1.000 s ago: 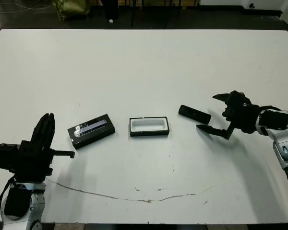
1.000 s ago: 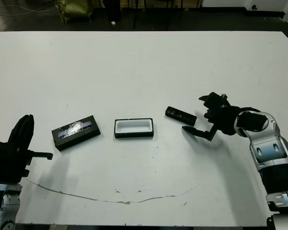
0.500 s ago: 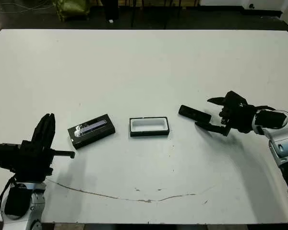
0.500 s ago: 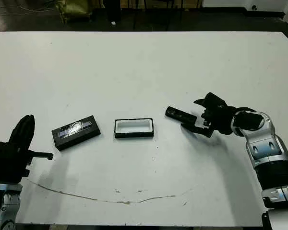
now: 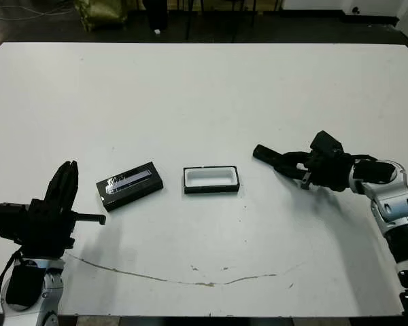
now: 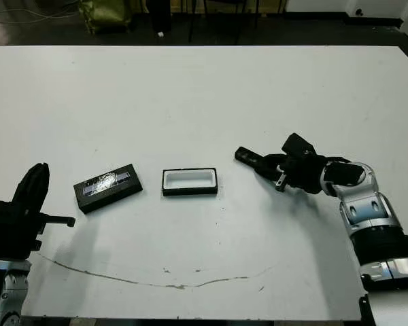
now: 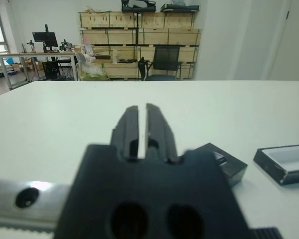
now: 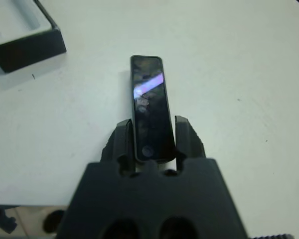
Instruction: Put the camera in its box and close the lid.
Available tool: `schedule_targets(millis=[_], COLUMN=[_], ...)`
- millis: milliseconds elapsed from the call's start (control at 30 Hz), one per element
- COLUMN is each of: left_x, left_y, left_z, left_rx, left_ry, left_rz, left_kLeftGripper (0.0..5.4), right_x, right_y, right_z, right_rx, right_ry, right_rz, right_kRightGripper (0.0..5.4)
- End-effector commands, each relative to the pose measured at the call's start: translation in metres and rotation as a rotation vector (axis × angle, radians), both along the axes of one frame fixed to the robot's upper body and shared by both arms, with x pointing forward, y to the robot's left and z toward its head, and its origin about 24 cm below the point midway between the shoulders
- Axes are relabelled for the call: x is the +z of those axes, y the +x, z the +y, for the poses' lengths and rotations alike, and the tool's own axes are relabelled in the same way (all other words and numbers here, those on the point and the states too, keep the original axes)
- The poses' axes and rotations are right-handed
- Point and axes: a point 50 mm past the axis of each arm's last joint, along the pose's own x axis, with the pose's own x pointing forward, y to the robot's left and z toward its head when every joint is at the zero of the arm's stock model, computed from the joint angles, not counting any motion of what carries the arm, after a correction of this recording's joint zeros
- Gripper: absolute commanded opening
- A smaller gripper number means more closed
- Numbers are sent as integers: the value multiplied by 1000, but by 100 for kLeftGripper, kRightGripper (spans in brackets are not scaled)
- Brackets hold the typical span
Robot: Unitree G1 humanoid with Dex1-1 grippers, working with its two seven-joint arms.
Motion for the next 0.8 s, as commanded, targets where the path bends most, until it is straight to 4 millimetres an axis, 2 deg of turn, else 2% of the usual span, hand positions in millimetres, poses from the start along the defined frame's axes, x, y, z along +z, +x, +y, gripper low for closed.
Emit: schedule_targets(millis=[33, 233, 433, 533, 800], left_x=[-5, -4, -5, -4, -5], left_y=[-3, -3, -3, -3, -3], left_z=[4, 3, 4, 3, 1], left_rx=[15, 13, 15, 12, 7], left_ry=[13, 21, 18, 4, 3], left_rz=[38, 30, 31, 34, 38], left_kLeftGripper=[0, 0, 0, 0, 0], right_x=[-44, -52, -48, -35, 18], right_y=[-18, -23, -22, -19, -4], right_z=[0, 3, -1, -3, 0], right_rx=[-24, 9, 1, 4, 42], right_ry=[-65, -71, 1, 61, 288], right_rz=[185, 187, 159, 114, 15], right_kRightGripper=[43, 40, 40, 39, 35])
